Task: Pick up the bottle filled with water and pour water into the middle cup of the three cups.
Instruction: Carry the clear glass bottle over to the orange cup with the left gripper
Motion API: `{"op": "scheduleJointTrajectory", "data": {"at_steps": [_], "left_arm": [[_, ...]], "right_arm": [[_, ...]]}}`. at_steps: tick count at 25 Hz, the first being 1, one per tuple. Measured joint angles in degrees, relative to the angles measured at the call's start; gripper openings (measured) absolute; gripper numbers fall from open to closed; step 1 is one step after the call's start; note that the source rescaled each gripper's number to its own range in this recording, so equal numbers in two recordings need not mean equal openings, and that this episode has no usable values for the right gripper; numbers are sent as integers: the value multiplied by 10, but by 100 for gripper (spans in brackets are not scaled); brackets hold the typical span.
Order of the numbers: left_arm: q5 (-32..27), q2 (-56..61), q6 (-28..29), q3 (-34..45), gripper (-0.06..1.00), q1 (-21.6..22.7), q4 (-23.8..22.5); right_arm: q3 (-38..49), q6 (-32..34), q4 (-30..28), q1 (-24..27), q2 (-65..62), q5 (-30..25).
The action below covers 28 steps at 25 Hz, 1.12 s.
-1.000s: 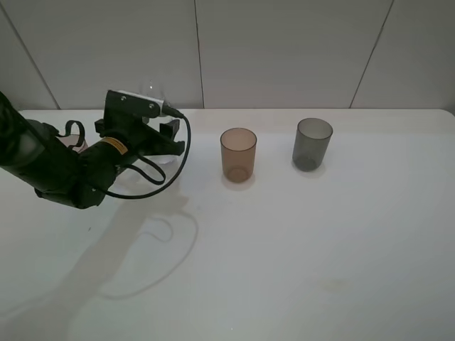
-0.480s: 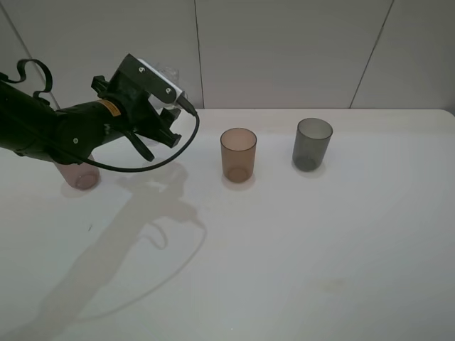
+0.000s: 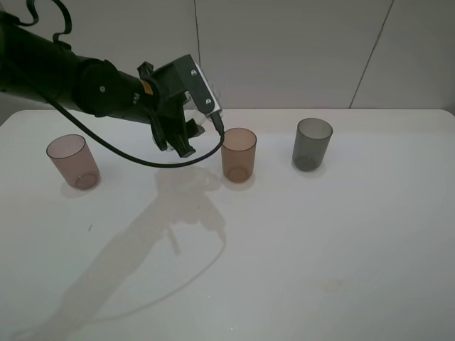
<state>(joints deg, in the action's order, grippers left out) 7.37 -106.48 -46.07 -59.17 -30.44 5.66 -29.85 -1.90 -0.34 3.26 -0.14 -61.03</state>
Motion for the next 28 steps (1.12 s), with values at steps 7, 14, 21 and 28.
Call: {"op": "scheduleJointTrajectory", "data": {"at_steps": [7, 14, 21, 28], "left_arm": [[-131, 0, -12, -36, 0, 0, -74], [-226, 0, -6, -61, 0, -5, -192], [-271, -8, 5, -114, 0, -32, -252], [-316, -25, 7, -133, 0, -50, -293]], "right_arm": [[0, 0, 0, 0, 0, 0], [0, 0, 0, 0, 0, 0], [0, 0, 0, 0, 0, 0], [0, 0, 0, 0, 0, 0]]}}
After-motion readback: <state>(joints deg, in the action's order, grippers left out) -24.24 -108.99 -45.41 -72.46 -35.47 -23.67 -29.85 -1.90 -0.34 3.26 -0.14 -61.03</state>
